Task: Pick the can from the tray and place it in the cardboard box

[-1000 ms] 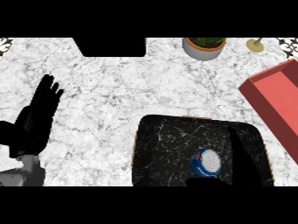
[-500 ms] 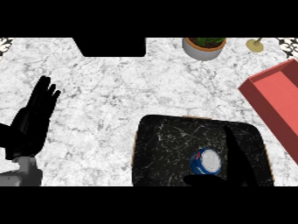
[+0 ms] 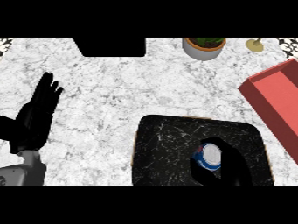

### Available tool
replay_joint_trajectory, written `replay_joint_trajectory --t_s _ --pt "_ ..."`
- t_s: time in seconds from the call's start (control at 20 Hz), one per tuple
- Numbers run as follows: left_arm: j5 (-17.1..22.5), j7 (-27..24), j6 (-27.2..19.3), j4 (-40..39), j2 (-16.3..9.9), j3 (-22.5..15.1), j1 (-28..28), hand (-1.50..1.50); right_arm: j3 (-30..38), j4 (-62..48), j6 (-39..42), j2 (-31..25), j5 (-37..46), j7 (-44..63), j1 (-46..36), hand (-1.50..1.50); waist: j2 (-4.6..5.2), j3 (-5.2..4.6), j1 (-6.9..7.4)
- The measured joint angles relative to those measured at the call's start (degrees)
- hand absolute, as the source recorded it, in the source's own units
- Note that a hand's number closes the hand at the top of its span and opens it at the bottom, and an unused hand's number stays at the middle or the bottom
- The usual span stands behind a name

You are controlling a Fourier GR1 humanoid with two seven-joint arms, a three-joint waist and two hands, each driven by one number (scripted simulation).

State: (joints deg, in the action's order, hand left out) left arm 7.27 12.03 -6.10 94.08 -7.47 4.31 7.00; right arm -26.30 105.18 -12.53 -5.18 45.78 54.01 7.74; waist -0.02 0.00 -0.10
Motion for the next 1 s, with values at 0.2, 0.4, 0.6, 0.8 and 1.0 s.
replay_joint_trajectory --t_s 0.2,0.4,0.6,0.8,1.0 --pt "0.01 1.86 -0.02 2.07 0.07 -0.14 -0.45 0.0 -1.51 0.33 0.48 0.2 4.39 0.35 -0.15 1.5 -0.02 0.0 0.05" --pt "-0.54 1.06 0.02 1.31 0.42 -0.08 -0.47 0.0 -1.28 1.19 0.07 -0.42 8.03 -0.06 0.43 1.5 -0.02 0.0 -0.03" --pt "-0.51 1.62 0.21 2.33 0.59 -0.43 -0.99 0.0 -6.35 1.63 1.57 -2.78 12.31 -3.76 -0.12 1.5 -0.12 -0.02 0.32" --pt "-0.58 1.38 0.75 1.77 0.82 -1.17 -0.59 0.0 -16.85 1.05 7.59 -8.03 15.6 -12.6 -3.5 1.5 -0.11 -0.08 1.71" --pt "-0.46 1.46 0.53 1.83 0.44 -0.33 -0.78 0.0 -24.03 4.58 11.25 -12.56 18.88 -18.93 -5.57 1.5 -0.19 -0.05 1.07"
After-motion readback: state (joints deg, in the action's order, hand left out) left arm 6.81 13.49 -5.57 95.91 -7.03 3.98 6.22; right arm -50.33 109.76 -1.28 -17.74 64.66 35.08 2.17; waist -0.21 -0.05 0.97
